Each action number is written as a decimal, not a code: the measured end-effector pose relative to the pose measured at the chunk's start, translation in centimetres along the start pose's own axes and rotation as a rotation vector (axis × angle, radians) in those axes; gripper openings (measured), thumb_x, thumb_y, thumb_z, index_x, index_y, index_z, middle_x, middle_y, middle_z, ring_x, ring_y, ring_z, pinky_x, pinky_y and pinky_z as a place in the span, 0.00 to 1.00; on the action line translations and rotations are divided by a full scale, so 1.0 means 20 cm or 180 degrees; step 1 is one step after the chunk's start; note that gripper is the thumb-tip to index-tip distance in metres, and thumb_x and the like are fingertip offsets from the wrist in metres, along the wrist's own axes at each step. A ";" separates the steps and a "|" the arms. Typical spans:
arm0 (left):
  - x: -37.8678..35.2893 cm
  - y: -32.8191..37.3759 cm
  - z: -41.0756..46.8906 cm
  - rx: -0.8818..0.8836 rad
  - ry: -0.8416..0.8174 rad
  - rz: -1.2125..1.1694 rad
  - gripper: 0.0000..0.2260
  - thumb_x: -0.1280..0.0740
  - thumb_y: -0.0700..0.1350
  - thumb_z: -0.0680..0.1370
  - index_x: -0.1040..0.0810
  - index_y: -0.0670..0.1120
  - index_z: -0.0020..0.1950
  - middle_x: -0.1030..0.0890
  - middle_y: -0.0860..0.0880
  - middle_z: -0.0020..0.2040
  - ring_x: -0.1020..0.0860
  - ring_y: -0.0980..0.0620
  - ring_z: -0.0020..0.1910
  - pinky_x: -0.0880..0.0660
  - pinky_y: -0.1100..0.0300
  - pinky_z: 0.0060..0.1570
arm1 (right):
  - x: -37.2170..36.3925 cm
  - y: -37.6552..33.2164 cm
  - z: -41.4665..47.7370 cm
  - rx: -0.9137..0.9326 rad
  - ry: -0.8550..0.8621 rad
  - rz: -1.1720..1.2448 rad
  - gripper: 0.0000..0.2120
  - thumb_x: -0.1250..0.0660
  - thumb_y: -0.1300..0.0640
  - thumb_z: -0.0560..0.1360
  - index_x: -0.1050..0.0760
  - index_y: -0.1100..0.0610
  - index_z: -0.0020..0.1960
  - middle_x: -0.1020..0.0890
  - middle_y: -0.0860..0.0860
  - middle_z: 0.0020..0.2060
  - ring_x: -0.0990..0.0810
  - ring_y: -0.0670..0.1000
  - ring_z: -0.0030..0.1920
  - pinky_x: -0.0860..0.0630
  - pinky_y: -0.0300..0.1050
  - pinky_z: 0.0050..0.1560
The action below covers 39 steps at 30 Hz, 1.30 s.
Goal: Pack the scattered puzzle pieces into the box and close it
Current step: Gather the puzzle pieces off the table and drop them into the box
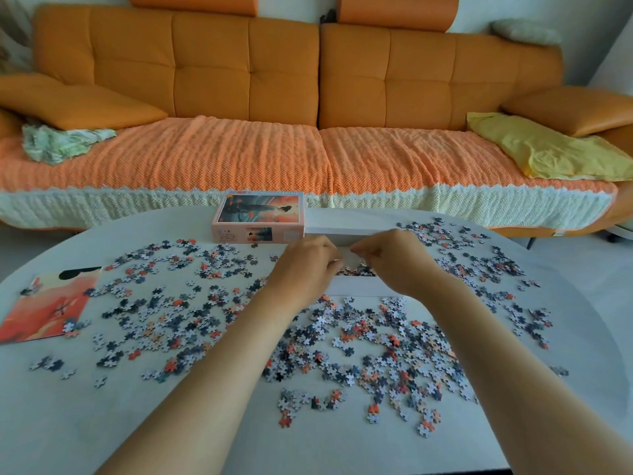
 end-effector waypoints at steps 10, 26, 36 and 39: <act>0.07 0.21 -0.21 -0.0617 0.0289 -0.0186 0.08 0.35 0.43 0.79 0.19 0.47 0.56 0.21 0.52 0.51 0.23 0.53 0.48 0.22 0.54 0.48 | 0.13 -0.05 -0.23 0.0430 -0.0092 -0.0045 0.12 0.35 0.63 0.77 0.16 0.50 0.51 0.15 0.46 0.48 0.19 0.44 0.43 0.21 0.43 0.53; -0.09 0.18 -0.40 0.0004 -0.0860 -0.0095 0.27 0.37 0.63 0.76 0.34 0.56 0.74 0.35 0.59 0.71 0.37 0.57 0.70 0.36 0.55 0.69 | -0.05 0.08 -0.48 0.0181 -0.1012 -0.0409 0.22 0.31 0.49 0.75 0.28 0.44 0.68 0.29 0.45 0.66 0.30 0.48 0.65 0.32 0.47 0.68; -0.16 0.15 -0.43 0.0058 -0.1203 0.0311 0.30 0.40 0.62 0.78 0.43 0.55 0.78 0.39 0.55 0.72 0.43 0.54 0.71 0.41 0.52 0.70 | -0.22 0.07 -0.46 -0.0275 -0.1441 -0.0584 0.34 0.29 0.43 0.72 0.37 0.48 0.75 0.34 0.52 0.65 0.31 0.55 0.64 0.31 0.53 0.67; -0.17 0.14 -0.42 0.0096 -0.1187 0.0259 0.29 0.40 0.60 0.78 0.41 0.53 0.77 0.38 0.55 0.71 0.42 0.53 0.70 0.38 0.52 0.69 | -0.23 0.06 -0.43 -0.0295 -0.1448 -0.0602 0.33 0.29 0.44 0.73 0.35 0.49 0.74 0.34 0.52 0.63 0.29 0.55 0.62 0.29 0.50 0.64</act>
Point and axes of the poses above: each hand's wrist, its own z-axis towards the middle knuckle, its own x-axis out of the back of the hand, y = z × x, the point moved 9 cm from there along z, towards the middle knuckle
